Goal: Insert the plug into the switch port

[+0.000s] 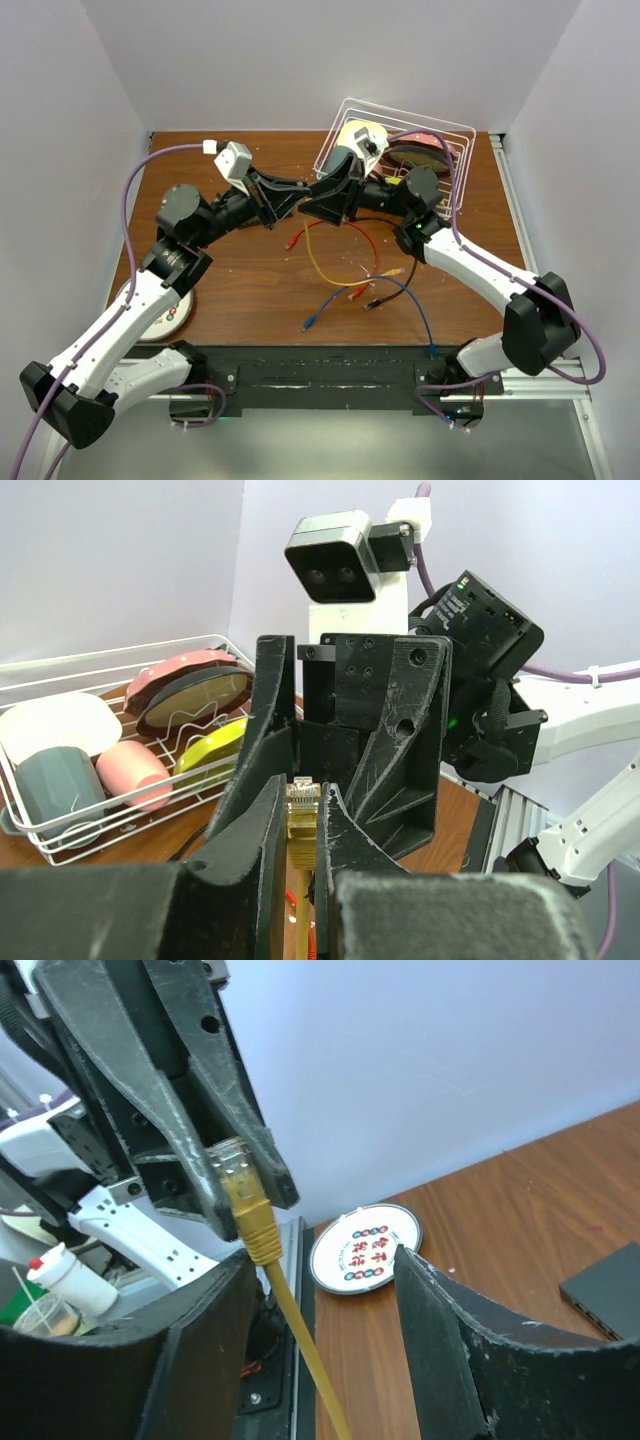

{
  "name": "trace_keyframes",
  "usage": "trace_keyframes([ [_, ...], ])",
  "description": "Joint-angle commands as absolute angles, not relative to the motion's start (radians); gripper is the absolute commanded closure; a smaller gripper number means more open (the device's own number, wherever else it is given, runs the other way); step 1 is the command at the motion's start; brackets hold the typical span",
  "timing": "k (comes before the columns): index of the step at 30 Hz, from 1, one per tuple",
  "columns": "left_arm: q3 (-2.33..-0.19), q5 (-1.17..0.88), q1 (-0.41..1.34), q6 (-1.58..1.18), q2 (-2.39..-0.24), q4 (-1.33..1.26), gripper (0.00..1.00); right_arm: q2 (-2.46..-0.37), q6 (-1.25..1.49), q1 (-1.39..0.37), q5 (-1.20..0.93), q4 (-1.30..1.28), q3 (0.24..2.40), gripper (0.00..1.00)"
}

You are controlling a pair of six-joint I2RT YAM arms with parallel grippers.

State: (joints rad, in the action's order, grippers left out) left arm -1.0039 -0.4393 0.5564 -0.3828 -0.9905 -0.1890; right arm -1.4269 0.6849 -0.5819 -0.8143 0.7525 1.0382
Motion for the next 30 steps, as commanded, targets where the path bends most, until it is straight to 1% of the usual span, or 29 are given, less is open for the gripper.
trace_keyframes([
  [1,-1.006,-0.443,0.552,-0.396,-0.980,-0.241,1.00,-1.434,0.778,-0.578,-0.851,0.922,1.061,0.41],
  [5,-1.003,-0.434,0.552,-0.388,-0.982,-0.236,1.00,-1.443,0.821,-0.574,-0.865,0.992,1.062,0.42],
  [6,-1.002,-0.430,0.551,-0.391,-0.982,-0.236,1.00,-1.447,0.825,-0.572,-0.865,1.000,1.062,0.49],
  [8,-1.000,-0.428,0.552,-0.390,-0.985,-0.236,1.00,-1.454,0.850,-0.568,-0.865,1.028,1.060,0.53],
  [9,-0.999,-0.426,0.552,-0.390,-0.983,-0.236,1.00,-1.459,0.856,-0.565,-0.865,1.032,1.063,0.59],
  [10,-0.997,-0.426,0.552,-0.388,-0.983,-0.238,1.00,-1.474,0.867,-0.566,-0.876,1.034,1.068,0.73],
  [11,-0.997,-0.428,0.551,-0.388,-0.985,-0.239,1.00,-1.483,0.871,-0.566,-0.883,1.035,1.083,0.84],
  [13,-0.996,-0.426,0.551,-0.390,-0.988,-0.242,1.00,-1.502,0.890,-0.566,-0.894,1.037,1.098,1.00],
  [21,-1.000,-0.387,0.552,-0.383,-0.988,-0.230,1.00,-1.537,0.900,-0.558,-0.908,1.046,1.118,1.00],
  [23,-1.005,-0.365,0.551,-0.377,-0.980,-0.222,0.98,-1.537,0.887,-0.557,-0.911,1.028,1.121,1.00],
  [25,-1.008,-0.328,0.551,-0.373,-0.974,-0.213,0.86,-1.532,0.874,-0.552,-0.908,1.011,1.123,1.00],
  [26,-1.009,-0.318,0.552,-0.370,-0.971,-0.212,0.78,-1.529,0.865,-0.551,-0.902,0.991,1.126,1.00],
  [27,-1.012,-0.296,0.552,-0.368,-0.969,-0.204,0.61,-1.526,0.855,-0.542,-0.882,0.968,1.129,1.00],
  [28,-1.022,-0.287,0.552,-0.364,-0.968,-0.196,0.50,-1.523,0.821,-0.535,-0.871,0.910,1.141,1.00],
  [29,-1.028,-0.281,0.551,-0.359,-0.969,-0.189,0.36,-1.522,0.802,-0.529,-0.858,0.875,1.150,1.00],
  [30,-1.032,-0.267,0.552,-0.357,-0.968,-0.170,0.14,-1.519,0.781,-0.514,-0.842,0.836,1.163,1.00],
])
